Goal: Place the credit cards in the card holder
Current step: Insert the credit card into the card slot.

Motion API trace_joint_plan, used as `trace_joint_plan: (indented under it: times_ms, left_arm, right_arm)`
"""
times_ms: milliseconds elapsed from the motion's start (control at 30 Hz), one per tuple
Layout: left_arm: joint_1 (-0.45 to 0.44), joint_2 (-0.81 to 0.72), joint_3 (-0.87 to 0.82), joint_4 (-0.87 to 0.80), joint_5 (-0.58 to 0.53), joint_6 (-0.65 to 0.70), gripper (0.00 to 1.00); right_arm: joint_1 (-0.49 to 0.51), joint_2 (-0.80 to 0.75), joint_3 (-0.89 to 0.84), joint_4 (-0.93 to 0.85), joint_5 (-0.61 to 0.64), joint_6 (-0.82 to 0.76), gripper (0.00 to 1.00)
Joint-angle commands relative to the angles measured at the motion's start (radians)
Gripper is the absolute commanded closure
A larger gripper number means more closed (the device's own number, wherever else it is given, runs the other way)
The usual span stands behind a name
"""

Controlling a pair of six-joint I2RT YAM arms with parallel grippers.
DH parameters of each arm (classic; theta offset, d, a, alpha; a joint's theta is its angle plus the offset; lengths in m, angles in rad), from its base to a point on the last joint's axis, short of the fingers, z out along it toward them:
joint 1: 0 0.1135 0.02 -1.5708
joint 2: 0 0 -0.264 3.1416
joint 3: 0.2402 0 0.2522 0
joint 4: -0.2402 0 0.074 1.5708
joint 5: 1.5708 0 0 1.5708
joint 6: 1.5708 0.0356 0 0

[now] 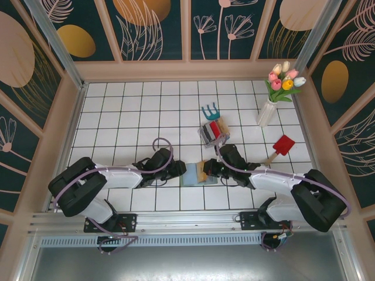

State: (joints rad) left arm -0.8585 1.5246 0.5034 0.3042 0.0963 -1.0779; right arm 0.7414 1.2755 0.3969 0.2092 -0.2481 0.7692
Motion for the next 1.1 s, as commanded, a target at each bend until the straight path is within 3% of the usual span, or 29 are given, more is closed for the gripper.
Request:
trace_joint_plan:
  times_ms: [0,367,1067]
  left_arm:
    - [-0.003,0.029,0.017,0.030,0.031,0.007,0.61]
    - [-0.004,0.045,0.014,0.028,0.034,-0.002,0.67]
    - [-0.004,0.043,0.016,0.016,0.018,-0.016,0.75]
  right_arm:
    - [0.010,0.040,-0.018,0.076,-0.020,0.016,0.98]
    - [0.038,0.121,-0.025,0.116,0.016,0.061,0.99]
    - [0.110,0.201,0.008,0.224,-0.026,0.187,0.94]
